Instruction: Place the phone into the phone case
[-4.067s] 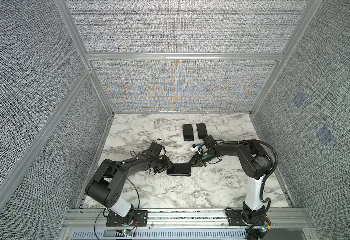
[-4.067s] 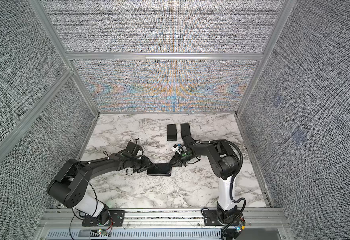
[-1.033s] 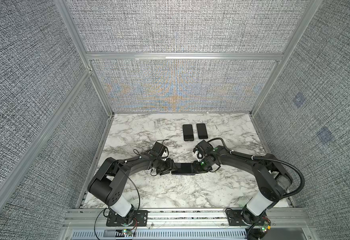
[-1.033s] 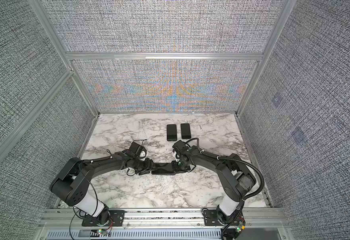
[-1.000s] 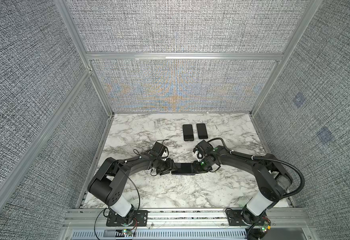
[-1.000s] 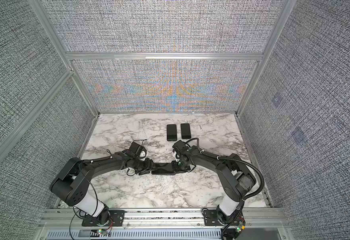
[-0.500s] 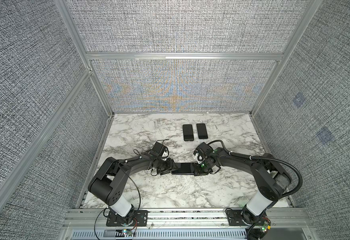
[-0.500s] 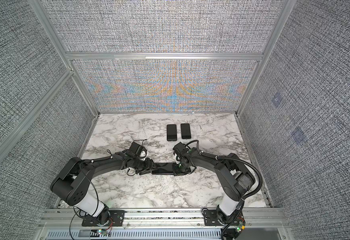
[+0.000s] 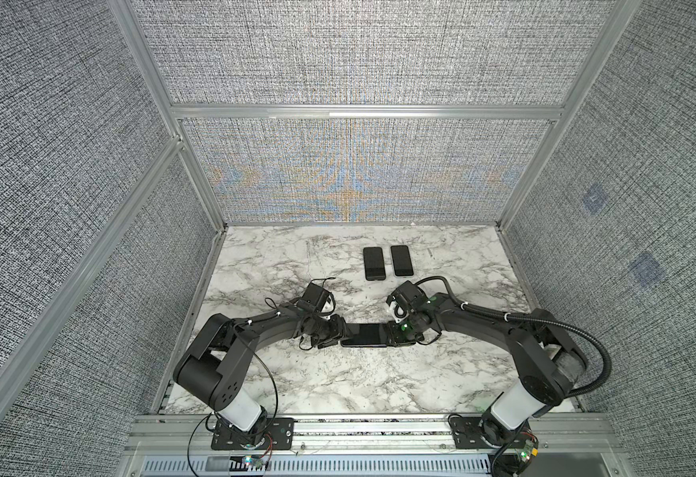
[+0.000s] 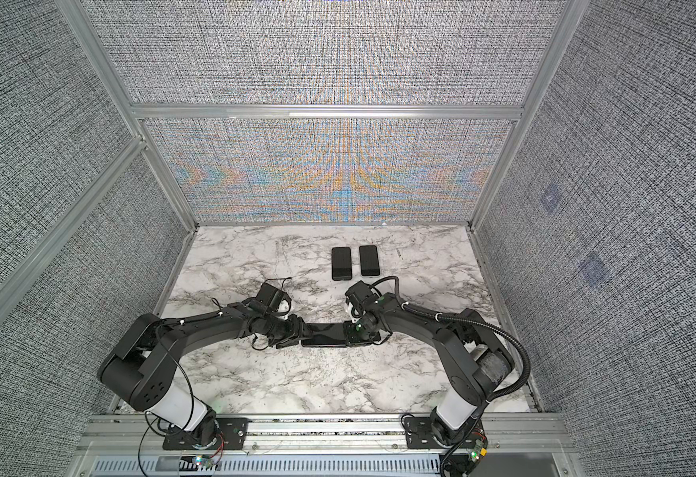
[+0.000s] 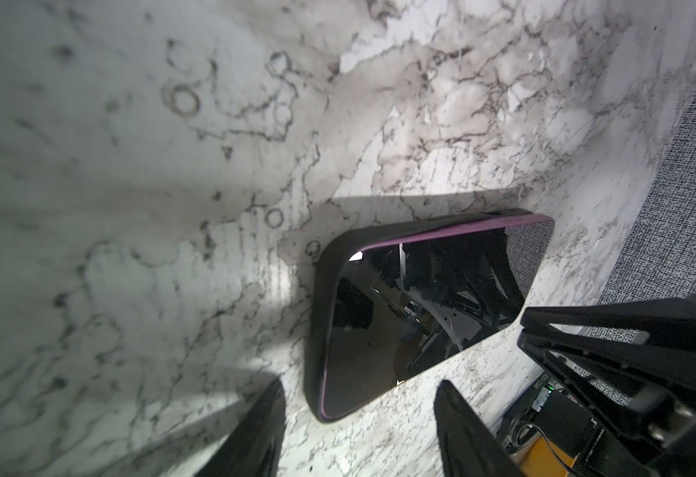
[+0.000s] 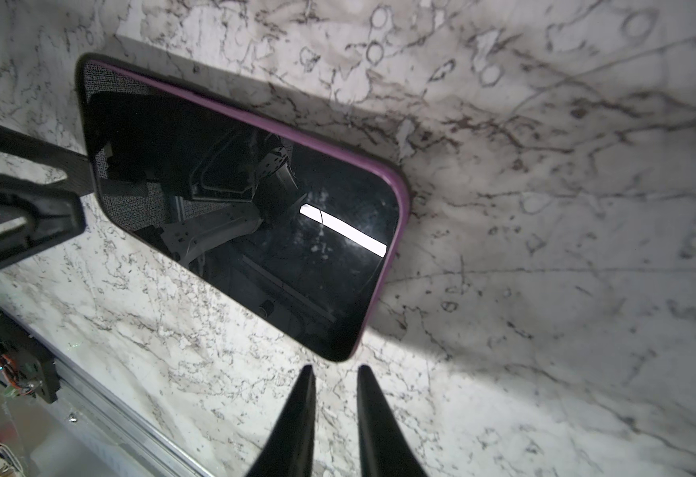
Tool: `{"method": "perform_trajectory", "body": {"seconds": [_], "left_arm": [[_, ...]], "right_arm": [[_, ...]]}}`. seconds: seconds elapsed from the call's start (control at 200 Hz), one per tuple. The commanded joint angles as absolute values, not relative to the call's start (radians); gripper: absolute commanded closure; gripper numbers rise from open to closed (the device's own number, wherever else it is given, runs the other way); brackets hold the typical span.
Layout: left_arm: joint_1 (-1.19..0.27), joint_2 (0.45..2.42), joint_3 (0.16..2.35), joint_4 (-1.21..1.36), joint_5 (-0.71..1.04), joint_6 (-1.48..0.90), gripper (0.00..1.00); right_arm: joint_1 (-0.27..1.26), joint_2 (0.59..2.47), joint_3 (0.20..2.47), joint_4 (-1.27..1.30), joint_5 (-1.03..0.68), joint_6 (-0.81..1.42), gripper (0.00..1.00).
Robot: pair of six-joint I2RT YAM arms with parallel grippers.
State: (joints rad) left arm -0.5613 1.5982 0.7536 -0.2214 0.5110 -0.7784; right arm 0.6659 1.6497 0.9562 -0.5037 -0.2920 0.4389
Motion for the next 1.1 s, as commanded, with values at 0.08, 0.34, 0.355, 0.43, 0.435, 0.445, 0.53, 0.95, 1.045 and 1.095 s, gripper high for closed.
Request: {"method": "perform_trajectory", "body": {"seconds": [0.08, 0.34, 0.355, 0.43, 0.435, 0.445, 0.53, 0.95, 1.045, 1.095], "left_arm": [[-0.56, 1.589, 0.756, -0.233, 0.498, -0.776, 0.41], [-0.562, 1.599, 0.759, -0.227, 0.503, -0.775, 0.41], [-0.562, 1.599, 0.759, -0.228, 0.504, -0.773, 0.41], [-0.562, 1.599, 0.764, -0.234, 0.503, -0.77, 0.41], [-0.562, 1.599, 0.765, -0.235, 0.503, -0.77, 0.41], [-0.561, 1.599, 0.766, -0.234, 0.503, -0.769, 0.41], [-0.563, 1.6, 0.766, -0.233, 0.503, -0.769, 0.41], [-0.567, 1.607, 0.775, -0.239, 0.502, -0.768, 0.42], [-0.568, 1.614, 0.778, -0.236, 0.505, -0.768, 0.42], [-0.568, 1.616, 0.778, -0.235, 0.506, -0.768, 0.42]], "right_arm": [[0.665, 1.654, 0.977, -0.499, -0.283, 0.444, 0.78], [0.661, 1.66, 0.978, -0.497, -0.274, 0.443, 0.79], [0.661, 1.66, 0.976, -0.496, -0.271, 0.443, 0.79], [0.661, 1.665, 0.974, -0.5, -0.26, 0.439, 0.79], [0.661, 1.665, 0.973, -0.5, -0.26, 0.439, 0.79], [0.661, 1.667, 0.973, -0.501, -0.259, 0.438, 0.79], [0.661, 1.673, 0.974, -0.503, -0.259, 0.434, 0.79], [0.649, 1.69, 0.938, -0.442, -0.331, 0.458, 0.84], [0.648, 1.691, 0.928, -0.427, -0.345, 0.462, 0.85], [0.647, 1.692, 0.924, -0.423, -0.35, 0.464, 0.86]]}}
